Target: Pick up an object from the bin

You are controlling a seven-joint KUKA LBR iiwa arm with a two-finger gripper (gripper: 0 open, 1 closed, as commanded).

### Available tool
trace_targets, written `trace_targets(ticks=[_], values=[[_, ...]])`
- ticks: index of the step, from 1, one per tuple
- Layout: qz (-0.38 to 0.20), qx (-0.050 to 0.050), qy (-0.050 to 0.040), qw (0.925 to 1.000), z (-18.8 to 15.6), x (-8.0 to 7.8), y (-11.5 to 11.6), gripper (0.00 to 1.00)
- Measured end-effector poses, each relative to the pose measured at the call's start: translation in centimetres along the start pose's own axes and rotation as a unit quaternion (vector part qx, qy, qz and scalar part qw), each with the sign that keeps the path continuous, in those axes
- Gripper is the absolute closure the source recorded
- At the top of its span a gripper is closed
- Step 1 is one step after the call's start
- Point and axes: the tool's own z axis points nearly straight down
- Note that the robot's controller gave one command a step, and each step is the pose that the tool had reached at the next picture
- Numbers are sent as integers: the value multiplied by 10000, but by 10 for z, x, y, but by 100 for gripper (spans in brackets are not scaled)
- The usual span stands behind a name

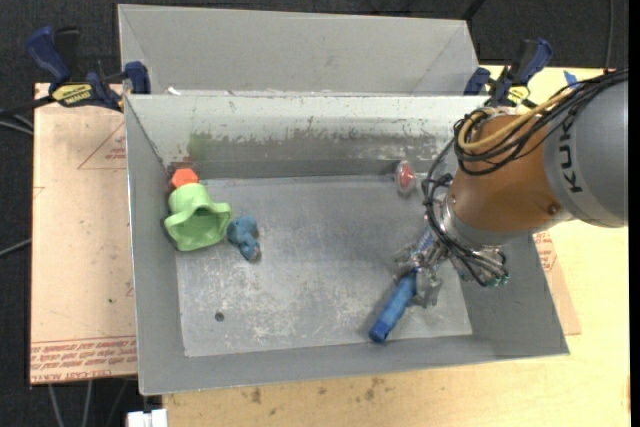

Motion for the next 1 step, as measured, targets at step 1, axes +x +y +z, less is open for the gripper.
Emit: trace_targets(ticks=[1], values=[[31, 16, -42, 10000, -160, -14, 35, 100]])
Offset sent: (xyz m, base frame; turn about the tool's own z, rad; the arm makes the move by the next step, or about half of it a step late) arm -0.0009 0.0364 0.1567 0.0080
